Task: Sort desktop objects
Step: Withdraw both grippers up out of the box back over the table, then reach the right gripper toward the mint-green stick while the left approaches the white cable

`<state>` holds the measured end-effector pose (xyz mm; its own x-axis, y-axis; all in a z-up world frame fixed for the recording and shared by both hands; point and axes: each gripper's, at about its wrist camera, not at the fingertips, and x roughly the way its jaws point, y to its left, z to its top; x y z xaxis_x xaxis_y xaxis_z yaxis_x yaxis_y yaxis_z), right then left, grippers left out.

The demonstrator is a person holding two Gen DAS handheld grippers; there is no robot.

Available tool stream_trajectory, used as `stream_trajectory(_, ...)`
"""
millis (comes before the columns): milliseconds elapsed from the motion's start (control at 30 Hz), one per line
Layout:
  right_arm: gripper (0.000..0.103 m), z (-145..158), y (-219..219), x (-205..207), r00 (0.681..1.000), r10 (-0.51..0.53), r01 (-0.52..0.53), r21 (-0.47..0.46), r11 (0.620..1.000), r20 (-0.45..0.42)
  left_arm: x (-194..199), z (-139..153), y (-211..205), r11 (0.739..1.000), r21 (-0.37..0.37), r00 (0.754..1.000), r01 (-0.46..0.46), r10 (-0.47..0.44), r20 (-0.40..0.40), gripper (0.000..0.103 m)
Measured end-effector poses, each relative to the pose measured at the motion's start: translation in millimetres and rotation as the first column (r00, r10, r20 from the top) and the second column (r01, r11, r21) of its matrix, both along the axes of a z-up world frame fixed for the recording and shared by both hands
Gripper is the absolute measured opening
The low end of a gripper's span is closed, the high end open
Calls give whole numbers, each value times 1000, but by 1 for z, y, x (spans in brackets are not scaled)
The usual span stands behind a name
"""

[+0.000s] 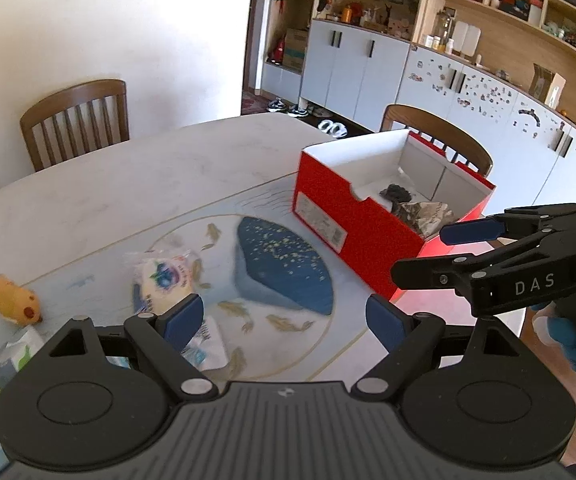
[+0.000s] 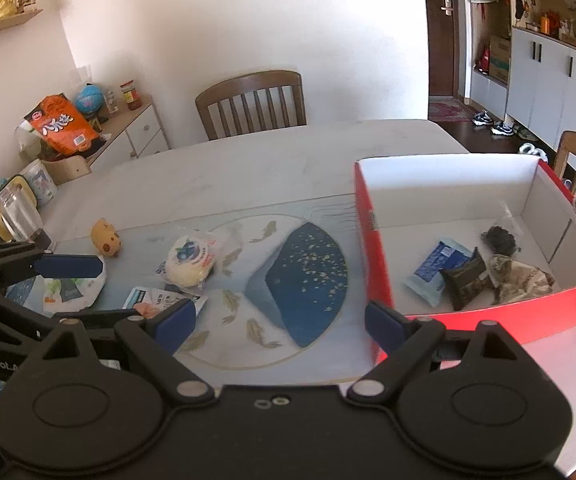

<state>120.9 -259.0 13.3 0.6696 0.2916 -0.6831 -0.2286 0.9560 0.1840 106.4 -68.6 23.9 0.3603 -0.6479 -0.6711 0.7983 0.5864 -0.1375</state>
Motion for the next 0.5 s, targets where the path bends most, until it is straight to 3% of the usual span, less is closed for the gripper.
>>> stream_trajectory(500,92,-13,43,6,998,70,-70,-21,997,-8,23,-41,62,995,20,995,-93,93,-47,88)
